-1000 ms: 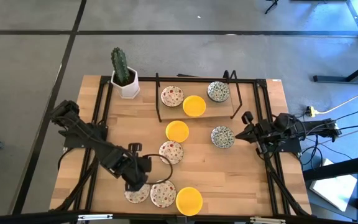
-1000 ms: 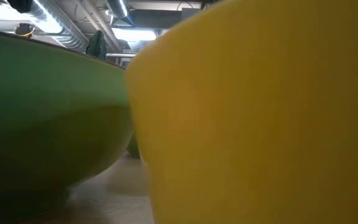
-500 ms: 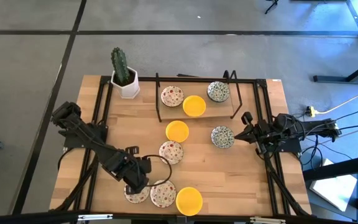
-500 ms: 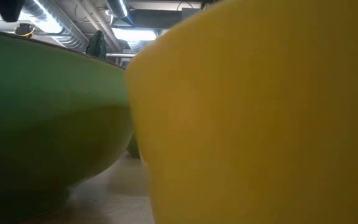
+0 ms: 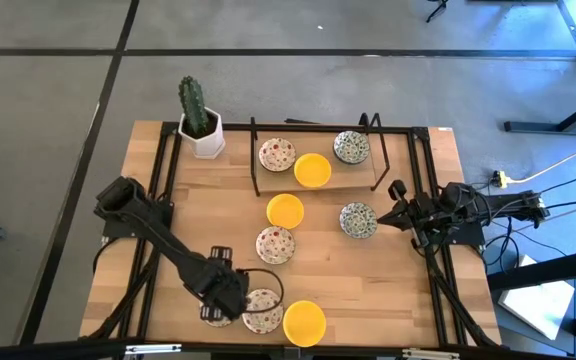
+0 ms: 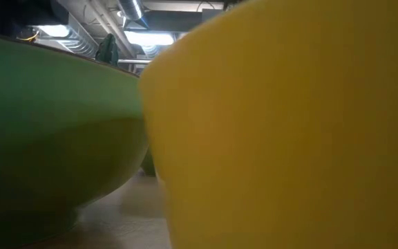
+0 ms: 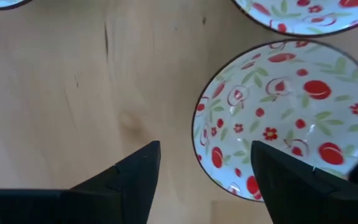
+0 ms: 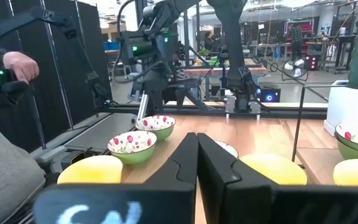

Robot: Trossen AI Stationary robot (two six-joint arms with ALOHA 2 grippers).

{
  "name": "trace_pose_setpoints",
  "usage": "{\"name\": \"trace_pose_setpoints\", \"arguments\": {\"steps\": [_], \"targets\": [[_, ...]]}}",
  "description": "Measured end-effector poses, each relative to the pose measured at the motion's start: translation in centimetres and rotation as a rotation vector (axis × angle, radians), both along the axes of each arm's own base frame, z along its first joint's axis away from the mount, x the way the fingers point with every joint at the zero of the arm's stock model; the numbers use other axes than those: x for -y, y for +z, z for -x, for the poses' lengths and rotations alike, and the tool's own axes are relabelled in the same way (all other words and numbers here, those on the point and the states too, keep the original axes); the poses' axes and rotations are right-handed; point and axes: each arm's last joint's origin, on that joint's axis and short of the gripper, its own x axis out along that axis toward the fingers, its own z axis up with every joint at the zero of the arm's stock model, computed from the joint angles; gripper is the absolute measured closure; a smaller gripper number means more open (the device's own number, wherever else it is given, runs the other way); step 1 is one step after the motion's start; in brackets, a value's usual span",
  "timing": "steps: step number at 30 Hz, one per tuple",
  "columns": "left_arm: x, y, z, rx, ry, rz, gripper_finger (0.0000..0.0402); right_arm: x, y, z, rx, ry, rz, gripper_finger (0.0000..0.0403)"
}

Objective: Pick & Place Mini bowls
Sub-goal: Stack the green patterned bowl on the green patterned bowl on the shelf

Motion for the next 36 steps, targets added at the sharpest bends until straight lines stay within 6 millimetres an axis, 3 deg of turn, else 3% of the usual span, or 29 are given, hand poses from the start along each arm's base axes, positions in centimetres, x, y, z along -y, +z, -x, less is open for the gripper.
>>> {"name": "trace_pose_setpoints", "arguments": {"steps": [13,23,36], "targets": [[0.4,-2.3,-0.6,-0.028,-0.019,-0.034,0.0159,0.0,-0.1,0.0,-0.011,0.0,0.002,0.0397],[-0.2,-5.1,0.0,-0.072,0.009,0.001,0.0158,0.0,-0.2,0.0,-0.016,0.0,0.006,0.0397],[-0.9,-6.2,0.1,-0.064,0.023,-0.006,0.016,0.0,-0.5,0.0,-0.054,-0.001,0.01,0.0397]]}}
